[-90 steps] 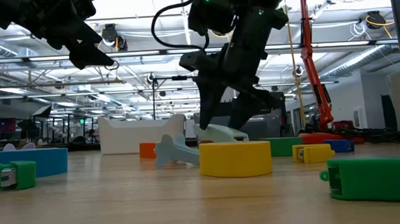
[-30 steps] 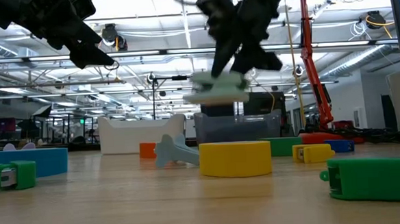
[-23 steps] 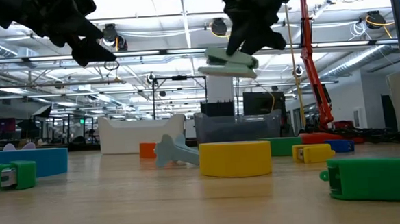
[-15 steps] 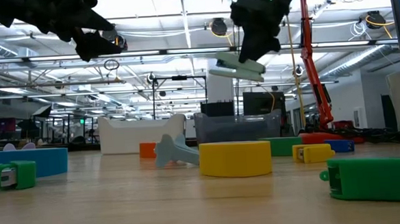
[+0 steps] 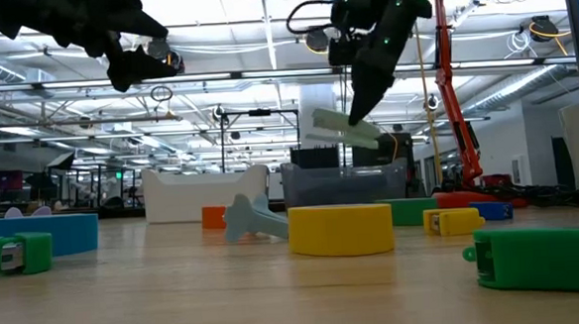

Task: Pick and place Stapler, Stapler remover, tape
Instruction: Put the light green stapler into the black bin

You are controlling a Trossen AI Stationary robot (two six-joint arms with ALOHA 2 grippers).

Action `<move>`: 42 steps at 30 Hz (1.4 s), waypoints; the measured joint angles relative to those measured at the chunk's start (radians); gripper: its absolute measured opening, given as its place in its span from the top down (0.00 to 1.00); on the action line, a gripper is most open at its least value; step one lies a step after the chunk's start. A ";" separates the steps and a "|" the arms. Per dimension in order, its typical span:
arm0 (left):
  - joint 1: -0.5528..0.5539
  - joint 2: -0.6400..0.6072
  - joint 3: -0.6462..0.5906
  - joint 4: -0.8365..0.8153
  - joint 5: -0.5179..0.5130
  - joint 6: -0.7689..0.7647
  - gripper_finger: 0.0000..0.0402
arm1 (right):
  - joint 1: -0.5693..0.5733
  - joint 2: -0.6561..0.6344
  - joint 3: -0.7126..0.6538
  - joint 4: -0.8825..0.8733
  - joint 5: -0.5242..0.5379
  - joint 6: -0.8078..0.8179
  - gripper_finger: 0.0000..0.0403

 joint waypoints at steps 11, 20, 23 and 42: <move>0.000 0.000 0.000 0.004 0.000 -0.031 0.17 | 0.009 0.094 0.001 -0.014 -0.065 -0.046 0.71; 0.000 0.000 0.000 0.003 0.000 -0.026 0.17 | 0.015 0.108 0.001 0.008 -0.101 -0.073 0.71; 0.000 0.000 0.000 0.003 0.000 -0.024 0.17 | 0.015 0.108 0.001 -0.001 -0.103 -0.073 0.71; 0.000 0.000 0.000 0.003 0.000 -0.021 0.17 | 0.018 0.108 -0.106 0.074 -0.033 -0.071 0.71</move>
